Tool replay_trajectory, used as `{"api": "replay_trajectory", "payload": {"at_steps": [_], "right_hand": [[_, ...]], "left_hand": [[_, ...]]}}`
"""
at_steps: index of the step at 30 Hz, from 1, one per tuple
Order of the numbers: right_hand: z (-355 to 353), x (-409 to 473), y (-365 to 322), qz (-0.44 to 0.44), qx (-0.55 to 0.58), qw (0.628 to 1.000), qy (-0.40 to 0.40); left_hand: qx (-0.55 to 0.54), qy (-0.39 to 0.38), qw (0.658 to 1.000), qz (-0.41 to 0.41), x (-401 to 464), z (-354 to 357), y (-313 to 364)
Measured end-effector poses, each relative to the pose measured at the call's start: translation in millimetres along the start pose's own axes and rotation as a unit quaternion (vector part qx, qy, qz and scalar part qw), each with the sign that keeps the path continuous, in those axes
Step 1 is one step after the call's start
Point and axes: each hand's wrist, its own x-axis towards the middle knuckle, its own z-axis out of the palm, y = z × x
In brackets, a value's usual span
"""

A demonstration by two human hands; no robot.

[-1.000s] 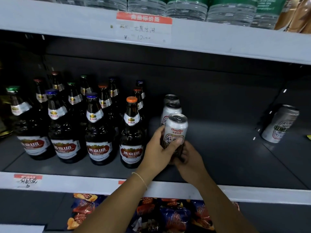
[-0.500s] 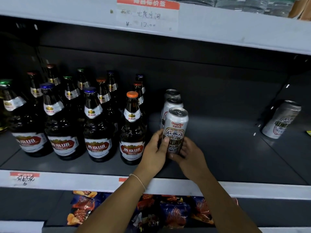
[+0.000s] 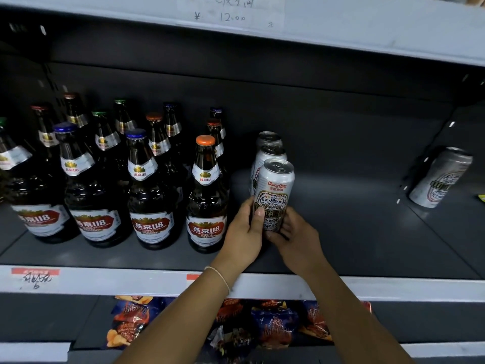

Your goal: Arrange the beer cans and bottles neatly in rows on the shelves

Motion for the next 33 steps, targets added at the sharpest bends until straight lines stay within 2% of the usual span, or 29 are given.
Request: {"api": "replay_trajectory", "payload": {"at_steps": [9, 14, 22, 26, 33], "right_hand": [[2.2, 0.7, 5.8, 0.006, -0.020, 1.000, 0.013], [1.7, -1.4, 2.0, 0.009, -0.021, 1.000, 0.021], [-13.6, -9.5, -7.1, -0.007, 0.035, 0.996, 0.076], [-36.2, -14.0, -6.8, -0.020, 0.017, 0.993, 0.119], [-108.7, -15.4, 13.4, -0.029, 0.048, 0.984, 0.166]], "left_hand": [[0.012, 0.003, 1.000, 0.006, -1.1, -0.2, 1.8], [0.064, 0.057, 0.996, 0.030, -3.9, 1.4, 4.6], [0.172, 0.088, 0.970, 0.147, -28.1, 9.0, 20.0], [0.184, 0.126, 0.940, 0.257, -38.4, 23.3, 47.7], [0.160, 0.069, 0.924, 0.340, -21.2, 88.6, 96.7]]}}
